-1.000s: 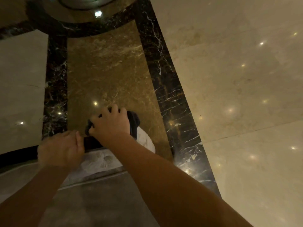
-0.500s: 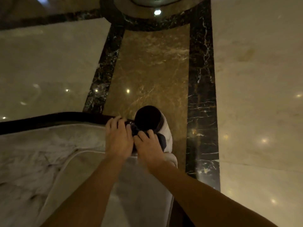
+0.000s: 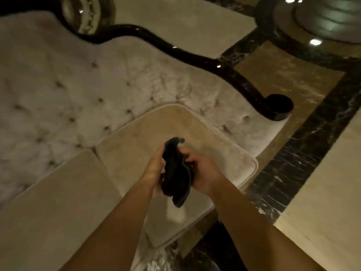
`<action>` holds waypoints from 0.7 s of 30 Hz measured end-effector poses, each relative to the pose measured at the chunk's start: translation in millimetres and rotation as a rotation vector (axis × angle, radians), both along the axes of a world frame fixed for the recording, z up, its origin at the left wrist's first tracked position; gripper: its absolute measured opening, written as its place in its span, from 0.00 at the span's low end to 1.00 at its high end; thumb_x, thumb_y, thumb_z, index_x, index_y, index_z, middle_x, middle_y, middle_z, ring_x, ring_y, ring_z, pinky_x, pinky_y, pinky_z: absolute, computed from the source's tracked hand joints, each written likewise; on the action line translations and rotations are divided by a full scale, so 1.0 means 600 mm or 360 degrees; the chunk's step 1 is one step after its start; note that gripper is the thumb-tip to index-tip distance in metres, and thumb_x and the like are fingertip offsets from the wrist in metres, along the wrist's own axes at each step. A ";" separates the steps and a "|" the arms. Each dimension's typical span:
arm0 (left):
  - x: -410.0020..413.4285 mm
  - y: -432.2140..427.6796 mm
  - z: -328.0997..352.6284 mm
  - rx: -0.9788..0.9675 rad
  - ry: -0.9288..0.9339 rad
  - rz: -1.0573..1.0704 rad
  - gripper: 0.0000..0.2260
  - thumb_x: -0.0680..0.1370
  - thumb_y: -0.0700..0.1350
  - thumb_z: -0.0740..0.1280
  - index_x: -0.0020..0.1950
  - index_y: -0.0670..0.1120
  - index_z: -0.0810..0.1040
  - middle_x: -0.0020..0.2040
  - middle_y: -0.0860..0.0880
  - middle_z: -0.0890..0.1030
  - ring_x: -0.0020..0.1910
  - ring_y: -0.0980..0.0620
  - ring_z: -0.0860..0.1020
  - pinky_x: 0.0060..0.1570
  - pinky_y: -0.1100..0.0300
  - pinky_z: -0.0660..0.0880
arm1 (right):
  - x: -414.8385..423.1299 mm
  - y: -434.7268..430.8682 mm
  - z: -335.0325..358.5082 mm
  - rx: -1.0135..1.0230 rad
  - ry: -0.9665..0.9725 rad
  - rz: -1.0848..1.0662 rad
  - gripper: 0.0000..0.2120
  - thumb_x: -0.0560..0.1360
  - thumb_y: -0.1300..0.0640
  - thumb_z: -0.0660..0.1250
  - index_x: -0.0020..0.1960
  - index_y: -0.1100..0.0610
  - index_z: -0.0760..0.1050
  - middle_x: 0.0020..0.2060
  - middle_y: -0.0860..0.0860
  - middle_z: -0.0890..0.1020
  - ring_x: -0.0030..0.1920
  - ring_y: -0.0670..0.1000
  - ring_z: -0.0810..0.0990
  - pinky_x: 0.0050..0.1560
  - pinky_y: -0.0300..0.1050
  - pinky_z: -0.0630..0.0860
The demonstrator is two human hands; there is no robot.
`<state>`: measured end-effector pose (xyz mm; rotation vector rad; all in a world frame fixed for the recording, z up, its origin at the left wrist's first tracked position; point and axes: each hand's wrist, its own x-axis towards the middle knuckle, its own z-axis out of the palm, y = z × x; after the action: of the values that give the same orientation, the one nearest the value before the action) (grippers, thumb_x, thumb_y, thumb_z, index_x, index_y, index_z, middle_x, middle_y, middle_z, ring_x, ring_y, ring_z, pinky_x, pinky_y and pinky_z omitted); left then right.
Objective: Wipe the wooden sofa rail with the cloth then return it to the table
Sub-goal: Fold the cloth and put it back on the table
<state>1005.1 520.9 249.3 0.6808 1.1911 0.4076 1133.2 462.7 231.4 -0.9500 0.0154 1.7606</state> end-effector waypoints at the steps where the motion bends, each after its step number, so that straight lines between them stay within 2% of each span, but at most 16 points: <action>1: -0.082 -0.024 0.005 0.0014 0.0030 0.0091 0.20 0.73 0.70 0.60 0.46 0.60 0.85 0.42 0.54 0.87 0.43 0.54 0.85 0.43 0.56 0.80 | -0.068 -0.009 0.013 0.0071 -0.0065 0.0148 0.19 0.74 0.65 0.59 0.62 0.59 0.80 0.53 0.60 0.84 0.51 0.59 0.83 0.51 0.52 0.81; 4: -0.302 -0.126 0.026 -0.0055 0.0117 0.0207 0.22 0.64 0.70 0.70 0.48 0.56 0.86 0.45 0.51 0.87 0.45 0.50 0.85 0.43 0.52 0.82 | -0.248 -0.053 0.038 0.0155 -0.0259 0.0501 0.17 0.76 0.68 0.63 0.60 0.55 0.81 0.51 0.56 0.86 0.47 0.53 0.86 0.45 0.46 0.83; 6: -0.425 -0.201 0.042 -0.0080 0.0164 0.0378 0.24 0.62 0.62 0.76 0.53 0.52 0.84 0.46 0.49 0.87 0.46 0.49 0.85 0.39 0.53 0.82 | -0.358 -0.085 0.055 0.0187 -0.0369 0.0736 0.22 0.73 0.69 0.69 0.64 0.53 0.78 0.55 0.55 0.84 0.50 0.54 0.86 0.47 0.47 0.83; 9: -0.587 -0.303 0.081 -0.0115 0.0169 0.0688 0.19 0.72 0.46 0.72 0.62 0.43 0.79 0.49 0.43 0.87 0.47 0.45 0.85 0.38 0.53 0.81 | -0.518 -0.129 0.084 0.0258 -0.0551 0.1093 0.31 0.70 0.75 0.69 0.67 0.52 0.74 0.58 0.55 0.81 0.55 0.56 0.83 0.50 0.48 0.82; 11: -0.682 -0.366 0.103 -0.0137 0.0063 0.0947 0.17 0.74 0.42 0.69 0.63 0.42 0.79 0.50 0.42 0.86 0.47 0.44 0.85 0.39 0.52 0.82 | -0.613 -0.156 0.102 0.0215 -0.0616 0.1316 0.32 0.70 0.76 0.66 0.69 0.52 0.73 0.57 0.55 0.81 0.55 0.56 0.82 0.47 0.47 0.82; 13: -0.766 -0.421 0.119 -0.0131 -0.0135 0.1249 0.16 0.75 0.44 0.69 0.62 0.42 0.79 0.53 0.42 0.86 0.49 0.44 0.85 0.43 0.51 0.82 | -0.696 -0.175 0.116 0.0109 -0.0610 0.1537 0.27 0.71 0.72 0.65 0.66 0.53 0.76 0.56 0.56 0.82 0.53 0.57 0.83 0.43 0.46 0.82; 15: -0.823 -0.462 0.128 -0.0076 -0.0332 0.1430 0.17 0.74 0.44 0.70 0.63 0.45 0.79 0.58 0.42 0.84 0.57 0.43 0.82 0.53 0.48 0.80 | -0.757 -0.189 0.121 0.0007 -0.0558 0.1704 0.18 0.73 0.67 0.65 0.58 0.54 0.83 0.53 0.56 0.84 0.51 0.56 0.84 0.41 0.45 0.82; 17: -0.872 -0.505 0.133 -0.0011 -0.0389 0.1580 0.20 0.71 0.39 0.71 0.63 0.47 0.79 0.59 0.42 0.83 0.58 0.43 0.81 0.53 0.49 0.81 | -0.823 -0.205 0.120 -0.0085 -0.0523 0.1853 0.10 0.73 0.60 0.69 0.52 0.55 0.85 0.52 0.57 0.86 0.50 0.57 0.86 0.46 0.48 0.83; 19: -0.910 -0.539 0.131 -0.0076 -0.0330 0.1713 0.20 0.67 0.35 0.73 0.59 0.44 0.81 0.57 0.41 0.84 0.55 0.44 0.83 0.46 0.51 0.83 | -0.885 -0.220 0.111 -0.0174 -0.0512 0.2022 0.17 0.71 0.50 0.73 0.57 0.56 0.83 0.56 0.58 0.85 0.55 0.59 0.84 0.57 0.53 0.81; 21: -0.949 -0.571 0.128 -0.0214 -0.0281 0.1809 0.20 0.65 0.36 0.75 0.57 0.41 0.81 0.55 0.40 0.85 0.54 0.42 0.83 0.46 0.50 0.82 | -0.952 -0.235 0.100 -0.0253 -0.0464 0.2329 0.24 0.73 0.44 0.70 0.64 0.57 0.79 0.61 0.60 0.82 0.62 0.61 0.80 0.63 0.55 0.76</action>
<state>436.0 178.3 326.1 -0.2221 1.3314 1.2841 562.0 321.6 291.6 -1.4833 -0.9544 2.8990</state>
